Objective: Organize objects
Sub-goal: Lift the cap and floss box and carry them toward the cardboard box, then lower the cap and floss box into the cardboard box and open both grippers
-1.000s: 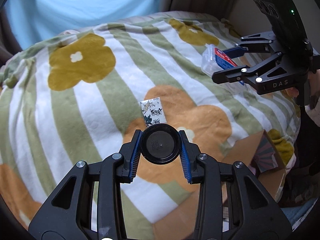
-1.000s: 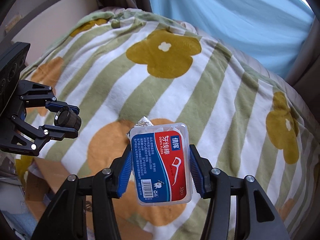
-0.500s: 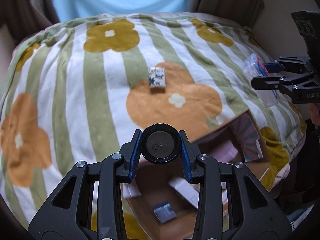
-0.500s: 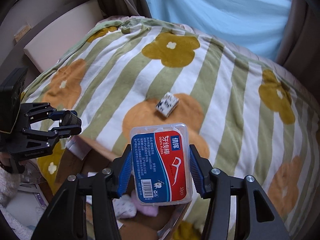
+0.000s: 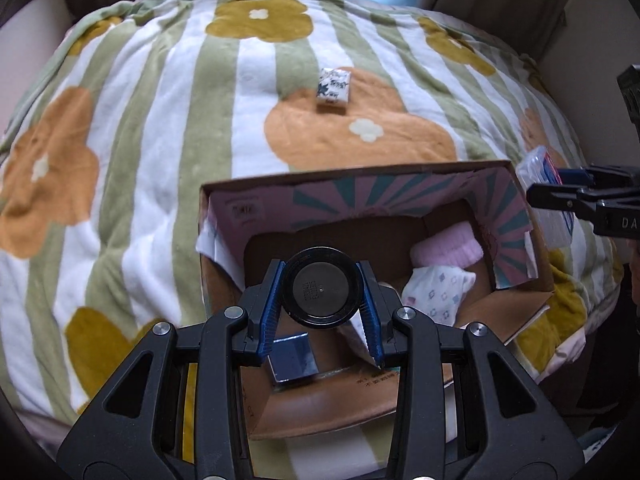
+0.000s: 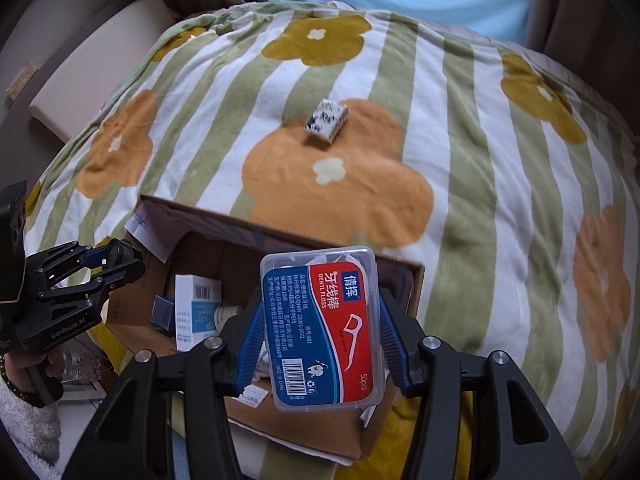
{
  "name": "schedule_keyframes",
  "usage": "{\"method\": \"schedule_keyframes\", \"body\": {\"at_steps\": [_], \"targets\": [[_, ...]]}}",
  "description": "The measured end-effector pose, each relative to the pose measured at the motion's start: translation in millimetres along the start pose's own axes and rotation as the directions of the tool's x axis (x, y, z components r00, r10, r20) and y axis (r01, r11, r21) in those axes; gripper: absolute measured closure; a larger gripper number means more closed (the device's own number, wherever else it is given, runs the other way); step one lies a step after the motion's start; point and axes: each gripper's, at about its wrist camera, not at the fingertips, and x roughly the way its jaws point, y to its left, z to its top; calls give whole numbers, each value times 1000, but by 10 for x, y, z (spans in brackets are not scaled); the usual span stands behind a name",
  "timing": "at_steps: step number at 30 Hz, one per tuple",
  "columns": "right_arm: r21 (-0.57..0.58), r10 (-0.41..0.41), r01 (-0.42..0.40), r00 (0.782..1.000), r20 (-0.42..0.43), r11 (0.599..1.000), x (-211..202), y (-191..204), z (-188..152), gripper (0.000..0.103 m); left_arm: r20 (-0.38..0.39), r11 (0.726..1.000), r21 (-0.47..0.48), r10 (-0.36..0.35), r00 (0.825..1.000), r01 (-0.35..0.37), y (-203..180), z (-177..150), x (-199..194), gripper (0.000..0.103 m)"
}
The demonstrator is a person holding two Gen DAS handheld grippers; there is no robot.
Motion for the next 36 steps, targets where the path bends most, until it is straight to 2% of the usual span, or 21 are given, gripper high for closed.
{"method": "schedule_keyframes", "body": {"at_steps": [7,9,15,19,28,32,33,34,35,36], "targets": [[37,-28,29,999,-25,999,180,62,-293,54,-11,998,-55,15,1000,-16,47,-179,159,71],[26,-55,56,998,-20,998,218,87,-334,54,-16,999,-43,29,999,-29,20,-199,195,71],[46,-46,47,999,-13,998,268,113,-385,54,3,997,-16,80,997,-80,-17,-207,172,71],[63,-42,43,999,-11,997,270,139,-391,54,-3,996,-42,74,997,-74,10,-199,180,71],[106,-46,45,999,2,993,272,154,-334,54,-1,997,-28,74,997,-74,-10,-131,195,71],[100,-58,59,998,-17,993,307,181,-304,53,4,999,-29,35,999,-35,-22,-95,155,68],[100,-66,67,998,-21,993,314,187,-298,50,0,999,-29,40,999,-40,-32,-84,148,55],[101,-73,75,997,-24,992,320,194,-297,40,-5,999,-26,40,999,-40,-42,-70,142,15],[104,-78,80,997,-26,991,322,199,-298,33,-5,999,-22,44,999,-44,-51,-63,134,0],[107,-78,79,997,-19,991,315,200,-300,22,12,999,-21,40,999,-39,-56,-60,109,0]]}}
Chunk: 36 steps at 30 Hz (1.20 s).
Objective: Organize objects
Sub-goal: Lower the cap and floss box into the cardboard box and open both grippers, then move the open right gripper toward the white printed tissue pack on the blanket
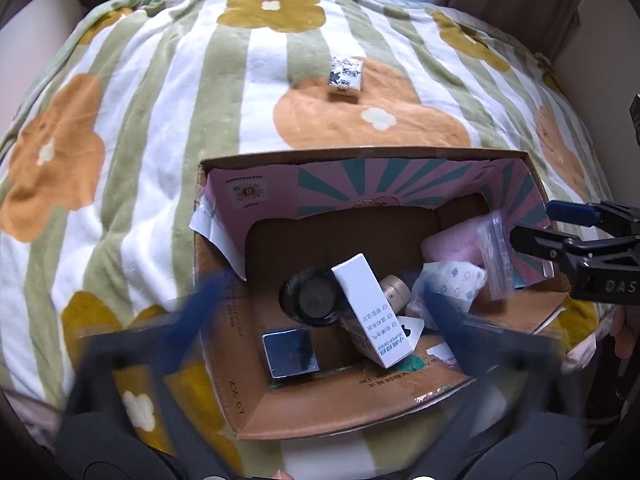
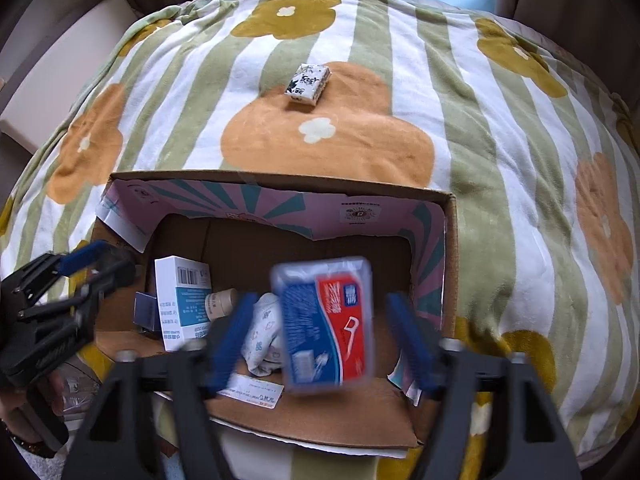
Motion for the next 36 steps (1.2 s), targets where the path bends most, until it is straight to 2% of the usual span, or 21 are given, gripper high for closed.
{"method": "schedule_keyframes", "body": {"at_steps": [2,4,5,16,21,27,36], "targets": [[11,2,-2,1000,14,1000,-10,-11,-5,18,-1,1000,-4,-17,1000,17,6,-3,-9,0],[26,7,-7,1000,18,1000,-2,-34,-2,2,4,1000,-3,-10,1000,10,12,7,-15,0],[29,14,-14,1000,9,999,13,-46,4,1,5,1000,-1,-12,1000,12,21,9,-22,0],[-11,8,-9,1000,-14,1000,21,14,26,1,7,999,-37,-17,1000,17,69,92,-52,0],[-5,-10,10,1000,26,1000,-79,0,63,1,14,999,-42,-29,1000,29,93,150,-87,0],[-12,-19,20,999,37,1000,-115,21,140,1,20,999,-51,3,1000,-2,128,272,-144,0],[-14,-27,29,991,133,999,-282,18,434,1,47,999,-35,-32,998,34,173,682,-150,0]]}}
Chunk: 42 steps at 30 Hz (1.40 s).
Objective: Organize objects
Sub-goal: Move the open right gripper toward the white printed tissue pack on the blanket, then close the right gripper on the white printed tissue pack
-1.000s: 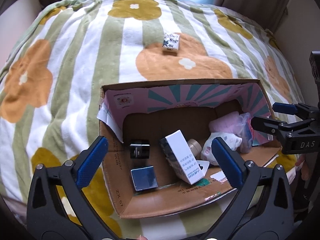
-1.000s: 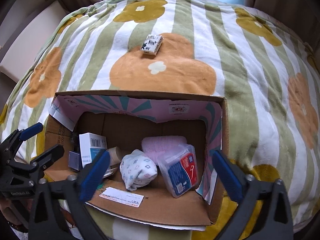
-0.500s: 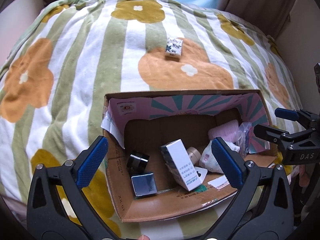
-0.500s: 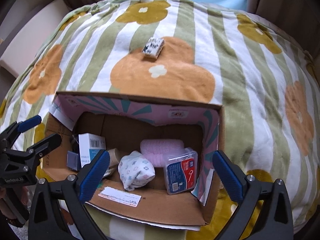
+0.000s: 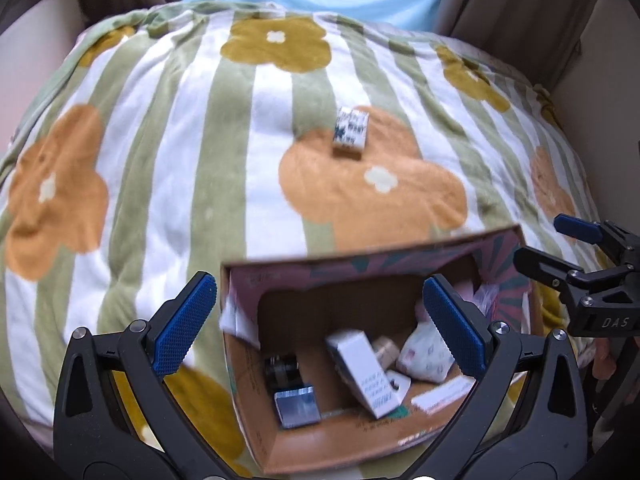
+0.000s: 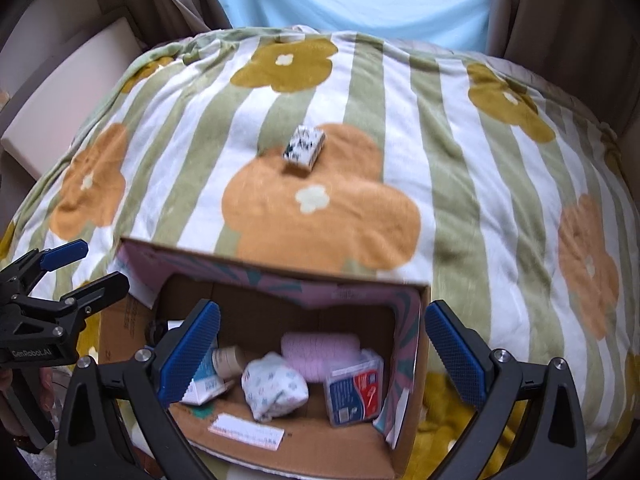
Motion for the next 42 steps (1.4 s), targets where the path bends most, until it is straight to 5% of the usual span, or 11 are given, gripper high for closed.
{"method": "schedule_keyframes", "body": {"at_steps": [12,17,21,31,38,42], "targets": [[21,27,-29,996,85,999,259,-40,904,1,38,992,112,-53,998,49,214,935,343,0],[132,127,-134,990,59,982,744,-95,1297,1,30,990,126,-61,998,57,407,1268,731,0],[158,107,-111,994,36,981,1158,-63,1507,1,11,987,141,-77,997,75,525,1486,1125,0],[197,51,-31,994,-98,980,2025,-17,1735,18,-83,975,200,-85,993,100,595,1533,1925,14],[208,17,15,988,-155,978,2317,11,1736,28,-128,961,245,-97,987,126,530,1487,2175,18],[216,-4,44,983,-184,975,2425,17,1723,41,-149,956,255,-109,983,144,496,1481,2261,29]]}}
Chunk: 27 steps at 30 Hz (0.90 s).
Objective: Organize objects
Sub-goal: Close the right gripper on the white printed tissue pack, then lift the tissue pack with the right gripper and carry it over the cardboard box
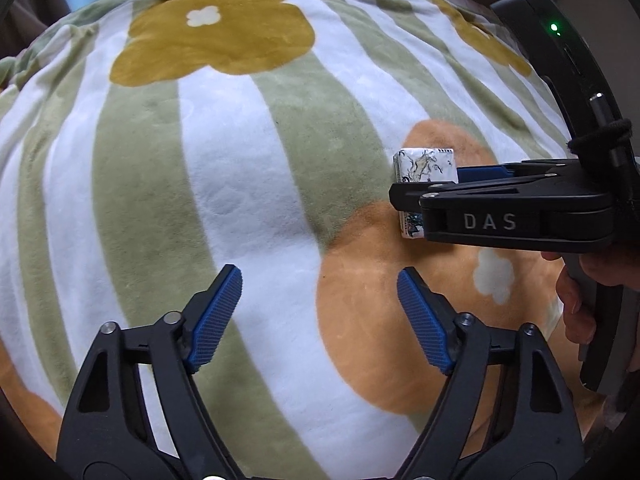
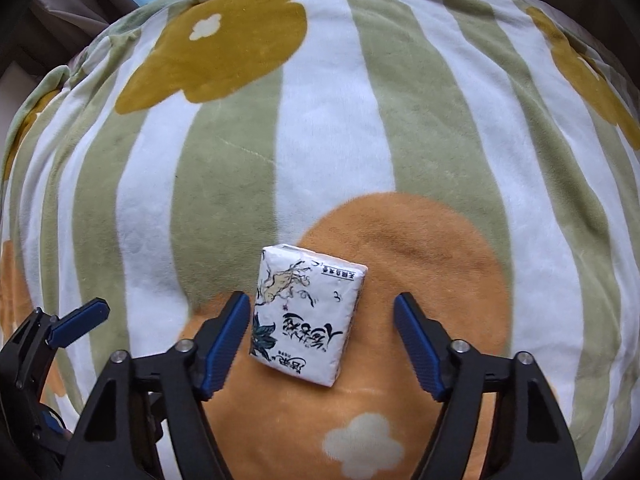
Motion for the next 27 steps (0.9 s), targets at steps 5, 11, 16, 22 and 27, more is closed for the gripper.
{"method": "schedule_keyframes", "body": {"at_steps": [5,11,16,22,27], "targets": [[7,10,-10,1000,10,1000,-4,3,-34,54,-12,1000,14,-9,1000,10,-23,-36,28,43],[-12,0,1,1000,25,1000,-77,10,-98,58,-16,1000,14,1,1000,-1,-36,-86,-29,55],[-23,7,-6,999,51,1000,-239,-38,-156,60,-1,999,11,31,1000,-31,-63,-113,-181,55],[-32,29,-26,995,91,999,-551,-89,-196,60,37,998,8,54,998,-55,-148,-126,-514,55],[-83,49,-38,990,130,996,-851,54,-175,60,69,997,-9,78,995,-77,-265,-110,-872,55]]}}
